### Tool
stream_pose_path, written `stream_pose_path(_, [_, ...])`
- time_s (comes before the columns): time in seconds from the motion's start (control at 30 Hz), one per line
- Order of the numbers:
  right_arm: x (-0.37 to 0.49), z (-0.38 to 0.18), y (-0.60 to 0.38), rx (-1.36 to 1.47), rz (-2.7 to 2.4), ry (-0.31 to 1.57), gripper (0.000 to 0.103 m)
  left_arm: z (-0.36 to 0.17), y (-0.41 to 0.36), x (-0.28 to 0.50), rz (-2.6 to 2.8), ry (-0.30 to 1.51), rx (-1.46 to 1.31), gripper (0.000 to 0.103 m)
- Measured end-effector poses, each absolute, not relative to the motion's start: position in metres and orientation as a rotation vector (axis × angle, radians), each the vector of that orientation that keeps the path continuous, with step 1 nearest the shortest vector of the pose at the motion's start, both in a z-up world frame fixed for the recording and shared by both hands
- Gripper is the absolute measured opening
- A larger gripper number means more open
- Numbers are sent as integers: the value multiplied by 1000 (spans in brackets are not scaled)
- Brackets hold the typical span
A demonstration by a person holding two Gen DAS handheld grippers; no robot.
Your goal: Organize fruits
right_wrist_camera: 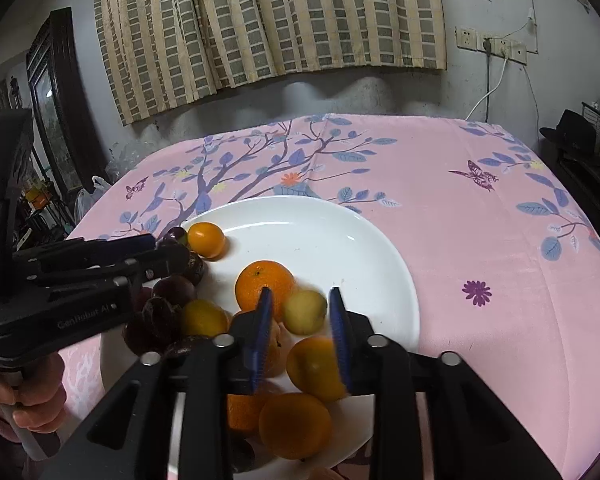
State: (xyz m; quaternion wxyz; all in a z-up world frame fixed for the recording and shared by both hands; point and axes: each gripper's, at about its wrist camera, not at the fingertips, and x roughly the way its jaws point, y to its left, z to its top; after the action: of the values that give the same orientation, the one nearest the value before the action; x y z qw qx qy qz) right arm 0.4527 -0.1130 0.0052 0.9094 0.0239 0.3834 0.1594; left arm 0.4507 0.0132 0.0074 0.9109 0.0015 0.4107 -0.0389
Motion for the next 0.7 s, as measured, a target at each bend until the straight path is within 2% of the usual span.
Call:
stream_pose_path(0.07, [444, 11, -115, 55, 338, 790, 79, 13, 14, 435, -32, 815, 36, 86])
stream_pose_path(0.17, [417, 25, -118, 41, 351, 771, 98, 29, 16, 404, -15, 773, 67, 93])
stream_pose_path(0.27, [380, 38, -121, 19, 366, 740, 99, 43, 20, 362, -5, 737, 87, 98])
stream_pose_path(0.4, [325, 44, -125, 11, 399, 729, 99, 43, 29, 299, -33, 743, 78, 98])
stream_pose_path(0.7, [247, 2, -121, -109, 328, 783, 100, 3, 58, 200, 5, 778, -39, 98])
